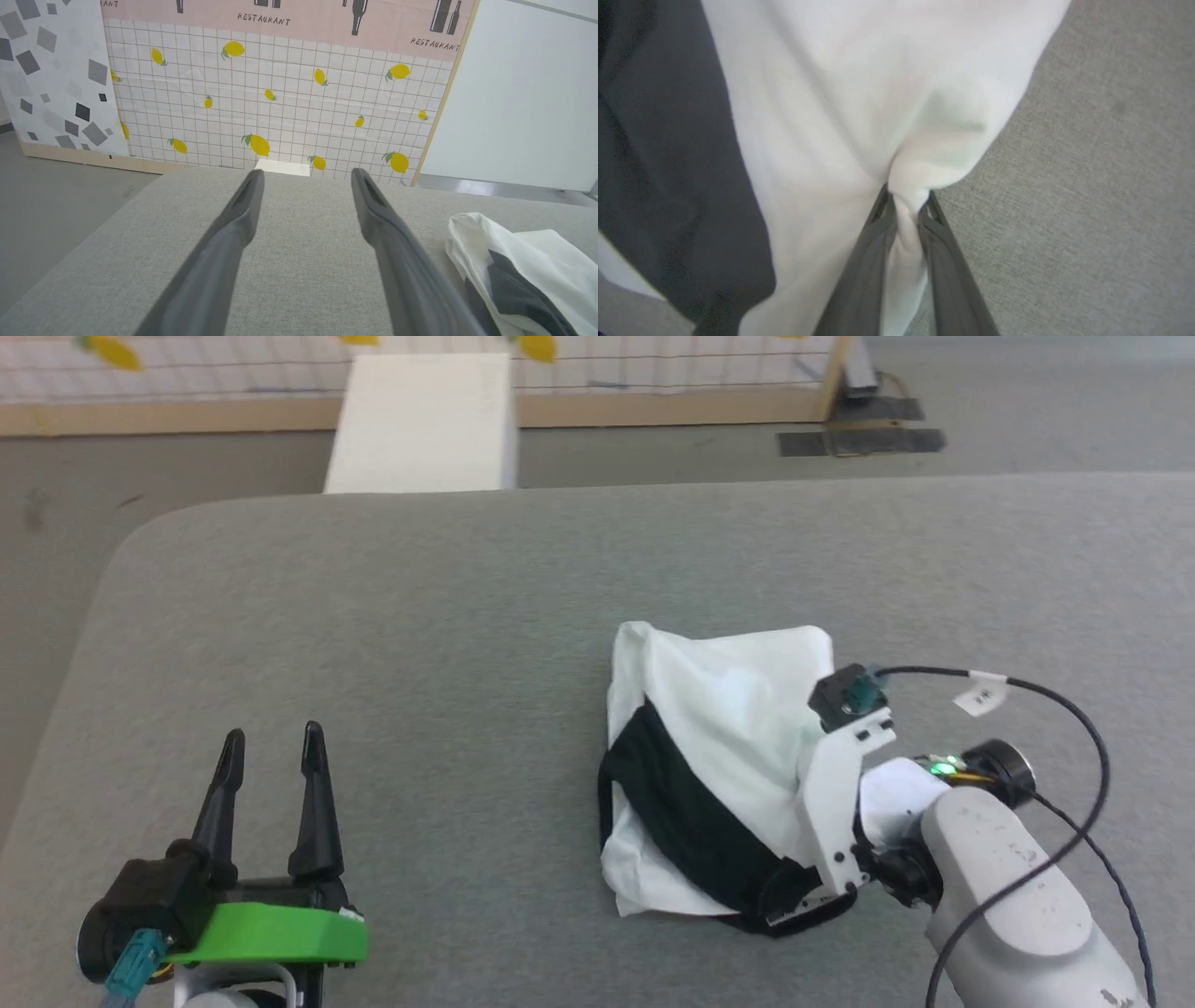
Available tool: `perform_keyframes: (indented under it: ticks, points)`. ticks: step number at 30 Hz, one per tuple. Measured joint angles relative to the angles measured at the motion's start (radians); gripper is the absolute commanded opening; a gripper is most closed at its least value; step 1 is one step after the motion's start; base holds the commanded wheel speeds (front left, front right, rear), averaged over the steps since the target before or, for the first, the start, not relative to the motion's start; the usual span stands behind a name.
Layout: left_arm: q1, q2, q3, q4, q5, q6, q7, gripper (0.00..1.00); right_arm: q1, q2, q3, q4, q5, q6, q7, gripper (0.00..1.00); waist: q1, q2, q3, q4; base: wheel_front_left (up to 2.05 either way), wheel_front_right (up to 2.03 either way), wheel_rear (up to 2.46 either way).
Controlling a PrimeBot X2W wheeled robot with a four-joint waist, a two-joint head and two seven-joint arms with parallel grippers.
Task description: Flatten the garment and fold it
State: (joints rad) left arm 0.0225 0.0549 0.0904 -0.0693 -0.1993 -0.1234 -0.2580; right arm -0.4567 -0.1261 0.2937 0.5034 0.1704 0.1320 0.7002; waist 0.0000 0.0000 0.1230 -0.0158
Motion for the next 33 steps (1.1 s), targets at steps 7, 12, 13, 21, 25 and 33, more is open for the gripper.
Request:
perform_keyframes:
  ticks: [7,12,13,21,25,33]
  points:
    - [-0.010,0.001,0.011,-0.011,0.005,0.000,0.000,1.00,-0.108,-0.072,0.167,-0.009,0.091,0.000,0.008,0.00,0.0000,0.0000,0.010,-0.156,0.00,0.00,0.00]
    - [-0.050,0.015,0.008,-0.029,0.027,0.000,0.000,1.00,-0.190,-0.119,0.209,0.022,0.127,0.000,-0.029,0.00,0.0000,0.0000,0.037,-0.280,0.00,0.00,0.00]
    - [-0.057,0.019,0.007,-0.034,0.030,0.000,0.000,1.00,-0.205,-0.126,0.214,0.029,0.128,0.000,-0.036,0.00,0.0000,0.0000,0.044,-0.298,0.00,0.00,0.00]
    - [-0.121,0.084,-0.002,-0.083,0.033,0.000,0.000,1.00,-0.317,-0.225,0.167,0.109,0.126,0.000,-0.113,0.00,0.0001,0.0000,0.159,-0.400,0.00,0.00,0.00]
    - [-0.149,0.120,0.003,-0.119,0.033,0.000,0.010,1.00,-0.347,-0.283,0.126,0.125,0.105,0.000,-0.129,0.00,0.0001,0.0000,0.229,-0.416,0.00,0.00,0.00]
    - [-0.172,0.174,0.026,-0.190,0.033,-0.001,0.052,1.00,-0.409,-0.385,-0.004,0.159,0.073,0.000,-0.156,0.00,0.0002,0.0000,0.381,-0.393,0.00,0.00,0.00]
